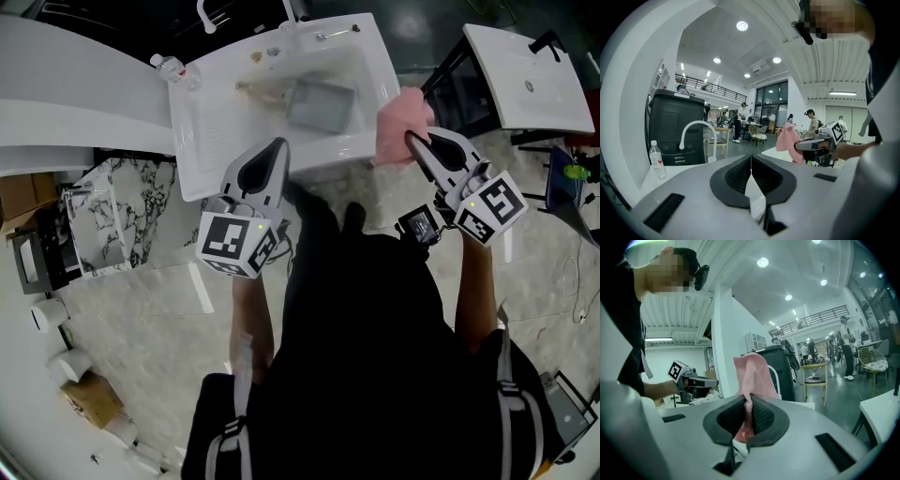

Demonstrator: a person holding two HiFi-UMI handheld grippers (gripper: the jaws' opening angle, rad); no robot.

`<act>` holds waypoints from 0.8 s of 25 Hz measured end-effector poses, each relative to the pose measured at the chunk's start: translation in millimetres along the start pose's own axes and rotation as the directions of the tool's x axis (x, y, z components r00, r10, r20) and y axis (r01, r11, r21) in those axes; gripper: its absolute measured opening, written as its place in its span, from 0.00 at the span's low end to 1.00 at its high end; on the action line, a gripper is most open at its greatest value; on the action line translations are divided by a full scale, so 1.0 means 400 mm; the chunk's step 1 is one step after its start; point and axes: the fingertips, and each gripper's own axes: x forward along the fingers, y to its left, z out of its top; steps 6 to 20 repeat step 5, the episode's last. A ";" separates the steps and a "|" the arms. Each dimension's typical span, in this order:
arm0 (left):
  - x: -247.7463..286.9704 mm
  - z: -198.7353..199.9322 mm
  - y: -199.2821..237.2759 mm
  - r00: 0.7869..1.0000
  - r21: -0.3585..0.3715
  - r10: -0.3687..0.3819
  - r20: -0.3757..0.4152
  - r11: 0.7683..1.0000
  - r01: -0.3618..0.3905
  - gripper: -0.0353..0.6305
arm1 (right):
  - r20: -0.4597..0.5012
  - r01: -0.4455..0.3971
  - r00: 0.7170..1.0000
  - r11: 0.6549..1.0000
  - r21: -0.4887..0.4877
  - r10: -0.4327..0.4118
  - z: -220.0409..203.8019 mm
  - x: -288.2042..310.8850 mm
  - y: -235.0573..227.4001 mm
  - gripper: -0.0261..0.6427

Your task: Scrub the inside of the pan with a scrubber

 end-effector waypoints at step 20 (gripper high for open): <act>-0.001 -0.003 0.001 1.000 -0.001 0.010 0.006 1.000 -0.010 0.10 | -0.005 -0.003 1.000 1.000 -0.014 0.003 -0.005 0.004 0.004 0.08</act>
